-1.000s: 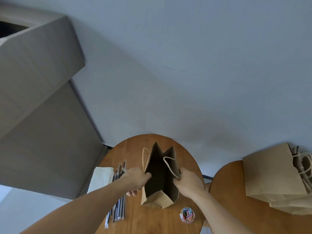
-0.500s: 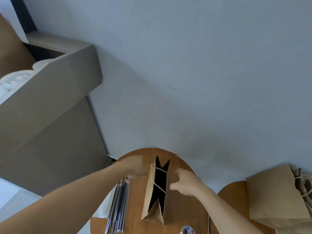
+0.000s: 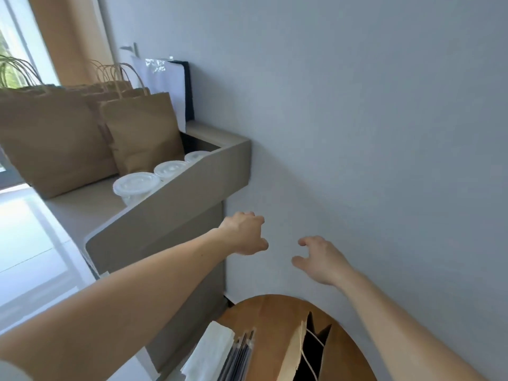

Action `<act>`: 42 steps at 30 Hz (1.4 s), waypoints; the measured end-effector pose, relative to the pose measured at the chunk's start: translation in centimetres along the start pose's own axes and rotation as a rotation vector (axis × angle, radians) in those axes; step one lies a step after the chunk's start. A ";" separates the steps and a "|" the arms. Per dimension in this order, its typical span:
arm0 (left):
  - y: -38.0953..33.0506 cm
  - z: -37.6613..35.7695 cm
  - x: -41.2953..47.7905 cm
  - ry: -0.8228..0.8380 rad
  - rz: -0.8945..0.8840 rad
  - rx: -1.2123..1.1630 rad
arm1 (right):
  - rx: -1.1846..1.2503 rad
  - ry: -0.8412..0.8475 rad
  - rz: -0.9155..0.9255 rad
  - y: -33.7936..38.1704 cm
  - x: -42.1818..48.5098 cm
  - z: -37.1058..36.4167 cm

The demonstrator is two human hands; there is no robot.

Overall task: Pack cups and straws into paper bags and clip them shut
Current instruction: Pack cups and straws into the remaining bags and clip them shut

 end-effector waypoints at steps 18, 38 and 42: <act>30.8 14.7 -4.9 -0.274 0.250 -0.095 | -0.098 -0.081 0.426 33.7 9.6 4.4; 40.4 12.7 0.4 -0.180 0.129 -0.152 | -0.453 0.326 0.437 41.9 15.7 -2.8; 39.7 14.2 0.5 -0.225 0.101 -0.150 | -0.391 0.221 0.447 42.5 15.1 -0.6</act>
Point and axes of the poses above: each hand's wrist, its own x-axis towards the middle knuckle, its own z-axis out of the back of the hand, y = z × x, the point moved 8 cm from there along x, towards the middle knuckle, and after that the axes turned 5 degrees about y, right-handed, at the moved point
